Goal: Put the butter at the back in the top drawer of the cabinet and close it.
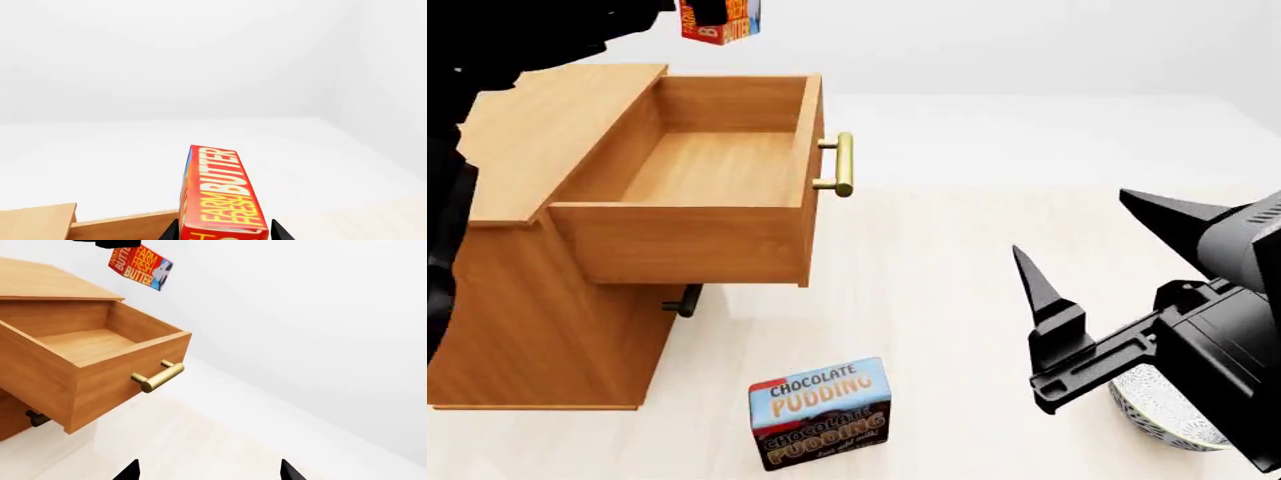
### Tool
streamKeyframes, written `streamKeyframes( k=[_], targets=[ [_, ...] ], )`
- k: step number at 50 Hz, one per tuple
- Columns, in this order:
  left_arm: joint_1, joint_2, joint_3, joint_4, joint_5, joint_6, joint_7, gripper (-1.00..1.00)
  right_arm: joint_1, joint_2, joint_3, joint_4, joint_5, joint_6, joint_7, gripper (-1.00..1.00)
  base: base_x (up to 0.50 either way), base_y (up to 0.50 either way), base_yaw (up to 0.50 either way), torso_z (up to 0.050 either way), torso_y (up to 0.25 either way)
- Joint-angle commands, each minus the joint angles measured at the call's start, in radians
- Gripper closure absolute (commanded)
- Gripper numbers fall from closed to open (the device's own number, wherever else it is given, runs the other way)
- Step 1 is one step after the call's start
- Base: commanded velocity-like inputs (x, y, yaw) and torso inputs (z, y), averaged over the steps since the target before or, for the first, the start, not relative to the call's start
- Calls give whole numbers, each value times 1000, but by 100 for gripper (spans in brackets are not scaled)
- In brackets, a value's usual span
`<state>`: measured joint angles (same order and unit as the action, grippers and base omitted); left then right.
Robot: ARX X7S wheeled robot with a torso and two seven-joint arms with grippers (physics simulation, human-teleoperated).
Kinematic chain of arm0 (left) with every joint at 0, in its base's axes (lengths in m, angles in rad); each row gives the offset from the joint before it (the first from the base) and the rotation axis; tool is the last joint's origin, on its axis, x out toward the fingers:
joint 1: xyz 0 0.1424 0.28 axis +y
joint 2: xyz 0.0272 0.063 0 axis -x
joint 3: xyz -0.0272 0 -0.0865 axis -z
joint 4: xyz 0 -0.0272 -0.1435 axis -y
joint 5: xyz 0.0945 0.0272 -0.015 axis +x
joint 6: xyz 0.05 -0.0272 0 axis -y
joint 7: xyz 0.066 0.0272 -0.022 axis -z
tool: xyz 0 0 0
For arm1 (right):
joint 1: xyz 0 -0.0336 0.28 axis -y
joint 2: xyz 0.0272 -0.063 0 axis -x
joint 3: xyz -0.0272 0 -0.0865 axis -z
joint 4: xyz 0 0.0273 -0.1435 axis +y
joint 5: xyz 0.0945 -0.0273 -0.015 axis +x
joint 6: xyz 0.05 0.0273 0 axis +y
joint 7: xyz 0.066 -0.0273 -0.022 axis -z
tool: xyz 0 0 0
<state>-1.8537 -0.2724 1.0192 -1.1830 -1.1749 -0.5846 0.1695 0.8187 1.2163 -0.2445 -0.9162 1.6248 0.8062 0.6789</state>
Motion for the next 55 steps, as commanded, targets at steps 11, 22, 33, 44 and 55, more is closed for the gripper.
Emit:
streamKeyframes(
  k=[11, 22, 33, 44, 55],
  targets=[
    [63, 129, -735, -126, 757, -28, 124, 100, -98, 43, 65, -29, -31, -67, -27, -100, 0, 0, 0, 1, 1],
    [77, 164, -975, -126, 1060, -53, 203, 100, -123, 53, 81, -33, -34, -80, -30, -100, 0, 0, 0, 0, 2],
    [94, 174, -1038, -126, 1151, -50, 192, 100, -154, 71, 105, -45, -30, -100, -29, -100, 0, 0, 0, 1, 1],
    [101, 184, -1035, -126, 1173, -81, 174, 100, -200, 93, 137, -53, -38, -126, -35, -100, 0, 0, 0, 0, 1],
    [111, 190, -1036, -126, 1172, -102, 182, 100, -271, 120, 187, -58, -48, -164, -46, -100, 0, 0, 0, 1, 1]
  ],
)
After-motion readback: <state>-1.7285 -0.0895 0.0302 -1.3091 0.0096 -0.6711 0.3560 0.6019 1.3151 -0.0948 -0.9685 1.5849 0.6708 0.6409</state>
